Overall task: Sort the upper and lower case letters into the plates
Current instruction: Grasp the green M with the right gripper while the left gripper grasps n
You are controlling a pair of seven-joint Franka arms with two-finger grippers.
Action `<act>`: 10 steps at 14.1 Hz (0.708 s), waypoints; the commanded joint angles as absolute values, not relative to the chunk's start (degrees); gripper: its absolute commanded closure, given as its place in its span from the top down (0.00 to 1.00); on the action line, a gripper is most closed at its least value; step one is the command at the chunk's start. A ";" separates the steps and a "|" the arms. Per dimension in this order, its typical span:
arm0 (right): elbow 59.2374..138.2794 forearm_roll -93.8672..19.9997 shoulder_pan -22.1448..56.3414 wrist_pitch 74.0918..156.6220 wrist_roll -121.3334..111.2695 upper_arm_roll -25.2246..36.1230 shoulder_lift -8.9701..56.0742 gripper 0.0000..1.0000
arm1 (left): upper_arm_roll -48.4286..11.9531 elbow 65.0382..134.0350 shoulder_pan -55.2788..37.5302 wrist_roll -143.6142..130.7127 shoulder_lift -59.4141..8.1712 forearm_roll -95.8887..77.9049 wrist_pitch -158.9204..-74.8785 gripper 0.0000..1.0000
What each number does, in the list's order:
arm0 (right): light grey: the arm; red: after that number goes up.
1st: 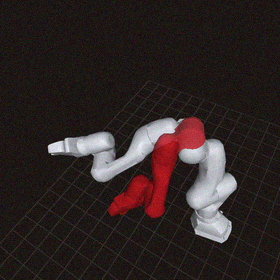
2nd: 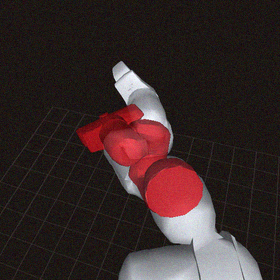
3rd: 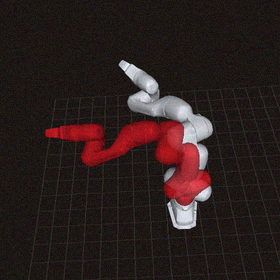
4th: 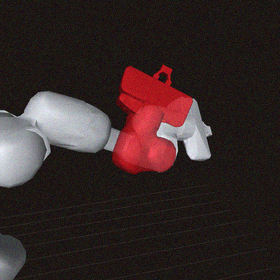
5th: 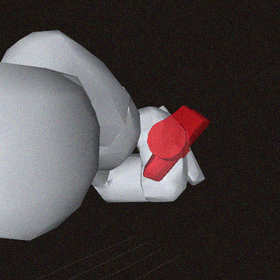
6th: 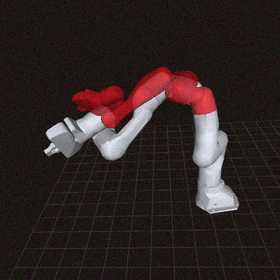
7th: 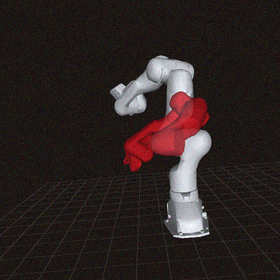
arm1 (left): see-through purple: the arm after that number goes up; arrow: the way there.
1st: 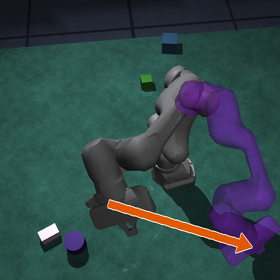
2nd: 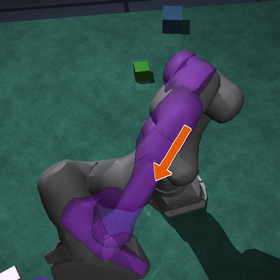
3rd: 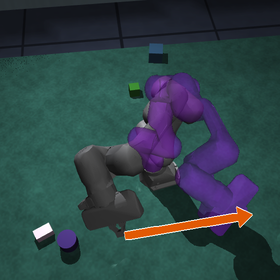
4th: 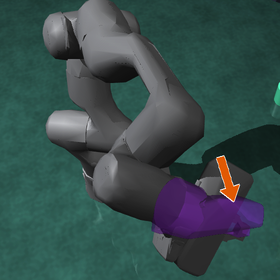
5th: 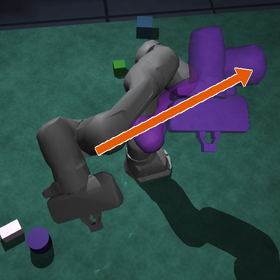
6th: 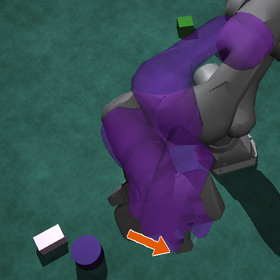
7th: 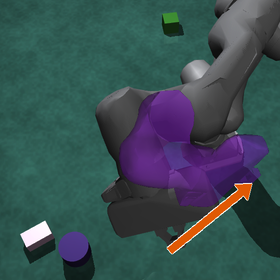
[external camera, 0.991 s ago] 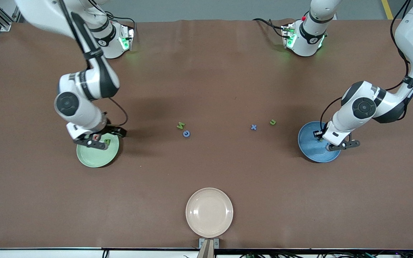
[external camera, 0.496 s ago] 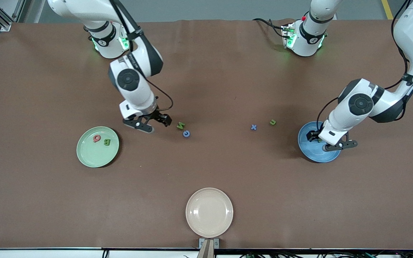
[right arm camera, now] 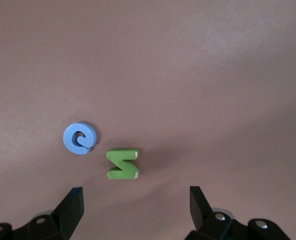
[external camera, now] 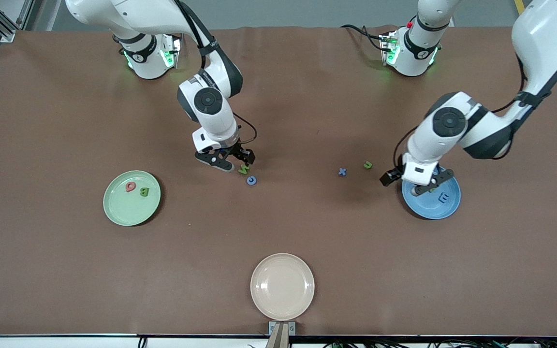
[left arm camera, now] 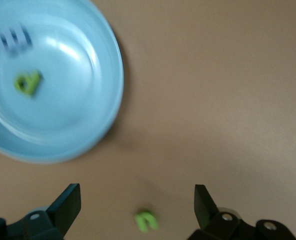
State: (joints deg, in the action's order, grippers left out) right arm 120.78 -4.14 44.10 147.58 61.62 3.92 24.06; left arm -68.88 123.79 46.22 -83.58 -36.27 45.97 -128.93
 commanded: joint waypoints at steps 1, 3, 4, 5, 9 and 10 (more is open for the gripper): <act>116.99 -4.66 45.53 147.66 64.33 4.57 27.94 0.89 | -68.56 124.01 43.16 -95.15 -37.17 45.18 -128.41 1.00; 116.11 -4.57 46.31 147.74 65.04 4.66 29.35 0.80 | -67.42 125.76 41.32 -99.65 -37.27 45.70 -128.93 1.00; 115.76 -4.57 46.58 147.83 65.04 4.66 30.14 0.73 | -65.93 126.64 40.35 -101.32 -37.27 45.96 -129.37 1.00; 115.75 -4.48 46.93 147.83 65.04 4.66 30.49 0.69 | -64.87 127.87 39.65 -102.29 -37.27 46.14 -130.51 1.00; 115.66 -4.13 46.85 147.92 65.04 5.01 31.29 0.68 | -62.76 130.43 39.46 -104.67 -37.27 47.72 -135.61 1.00; 115.66 -4.04 46.58 148.01 65.04 5.01 31.29 0.68 | -62.75 130.52 39.20 -105.72 -37.70 48.33 -135.70 1.00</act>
